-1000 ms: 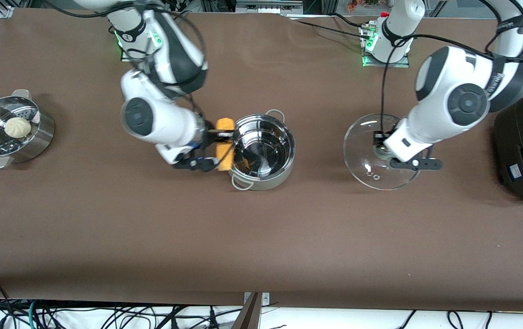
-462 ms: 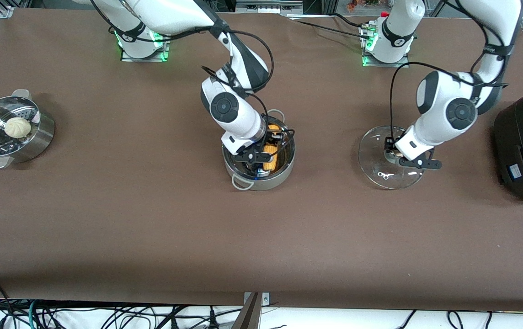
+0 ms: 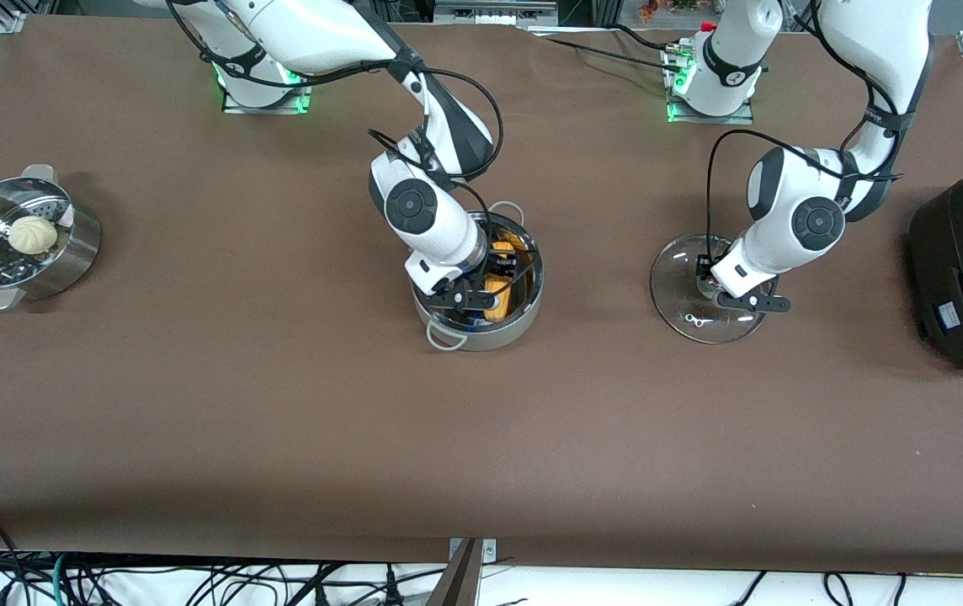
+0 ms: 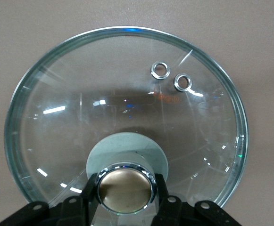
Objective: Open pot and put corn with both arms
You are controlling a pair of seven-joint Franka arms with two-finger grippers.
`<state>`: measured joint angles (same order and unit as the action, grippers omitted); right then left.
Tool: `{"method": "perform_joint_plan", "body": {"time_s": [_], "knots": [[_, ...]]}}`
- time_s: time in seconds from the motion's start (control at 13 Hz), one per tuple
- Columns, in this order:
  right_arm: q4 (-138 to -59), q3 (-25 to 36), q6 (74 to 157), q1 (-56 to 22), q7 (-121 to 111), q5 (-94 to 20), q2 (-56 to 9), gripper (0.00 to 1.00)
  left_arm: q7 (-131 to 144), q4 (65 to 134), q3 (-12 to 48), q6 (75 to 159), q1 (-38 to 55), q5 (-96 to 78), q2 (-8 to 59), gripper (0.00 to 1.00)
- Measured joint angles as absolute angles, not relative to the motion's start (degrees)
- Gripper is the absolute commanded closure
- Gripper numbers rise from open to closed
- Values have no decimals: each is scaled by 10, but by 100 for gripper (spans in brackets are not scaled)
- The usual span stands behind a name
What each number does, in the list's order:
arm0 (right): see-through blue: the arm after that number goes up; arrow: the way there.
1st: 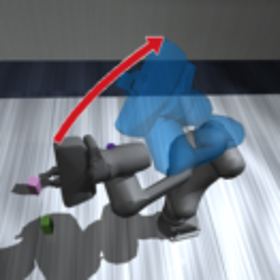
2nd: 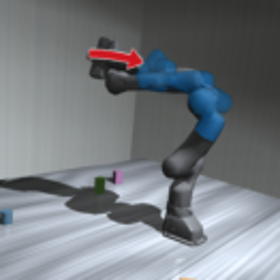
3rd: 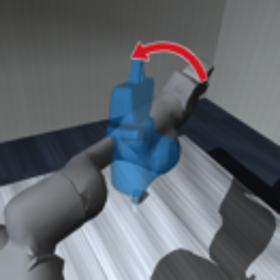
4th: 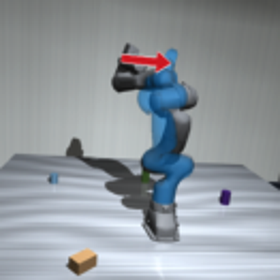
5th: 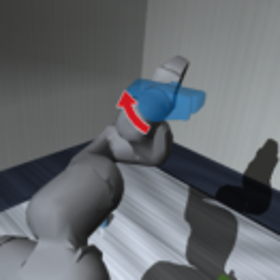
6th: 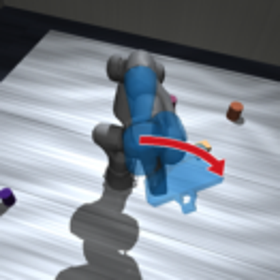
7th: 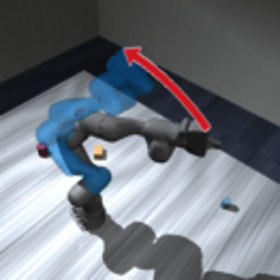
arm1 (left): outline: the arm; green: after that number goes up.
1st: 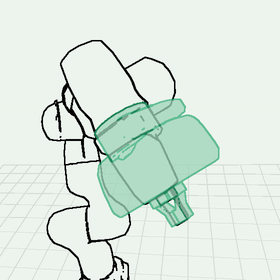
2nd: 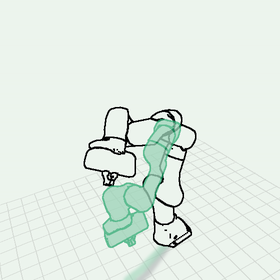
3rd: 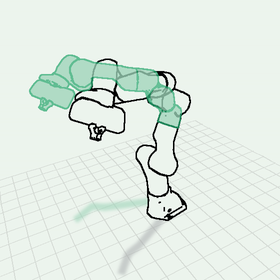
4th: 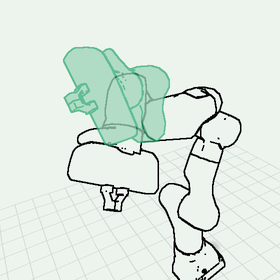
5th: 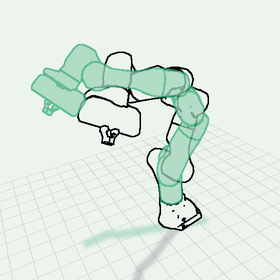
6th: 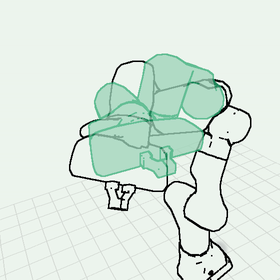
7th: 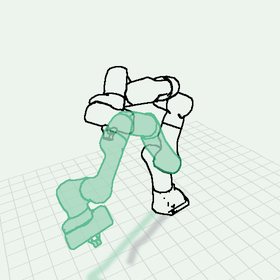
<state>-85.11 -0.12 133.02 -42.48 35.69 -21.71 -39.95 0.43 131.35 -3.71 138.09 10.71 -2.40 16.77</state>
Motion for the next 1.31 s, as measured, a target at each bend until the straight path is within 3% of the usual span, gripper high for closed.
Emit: {"method": "perform_joint_plan", "body": {"time_s": [0.23, 0.38, 0.69, 0.85, 1.08, 1.31], "knots": [[-847, 19, 1288, -424, 356, -178, -363, 0, 5, 1303, -37, 1374, 107, -24, 157, 0], [-845, 53, 1215, -423, 340, -118, -328, 0, 6, 1261, -38, 1295, 107, -24, 126, 0], [-844, 164, 1042, -421, 212, -46, -260, 0, 6, 1039, -45, 996, 106, -24, 83, 0], [-848, 207, 1014, -399, 155, -44, -230, 0, 6, 927, -47, 885, 98, -14, 78, 0], [-860, 193, 1005, -271, 113, -44, -171, 0, 6, 838, -47, 805, 86, 7, 72, 0], [-875, 119, 991, -133, 28, -39, -106, 0, 13, 824, -47, 799, 68, 7, 65, 0]]}}
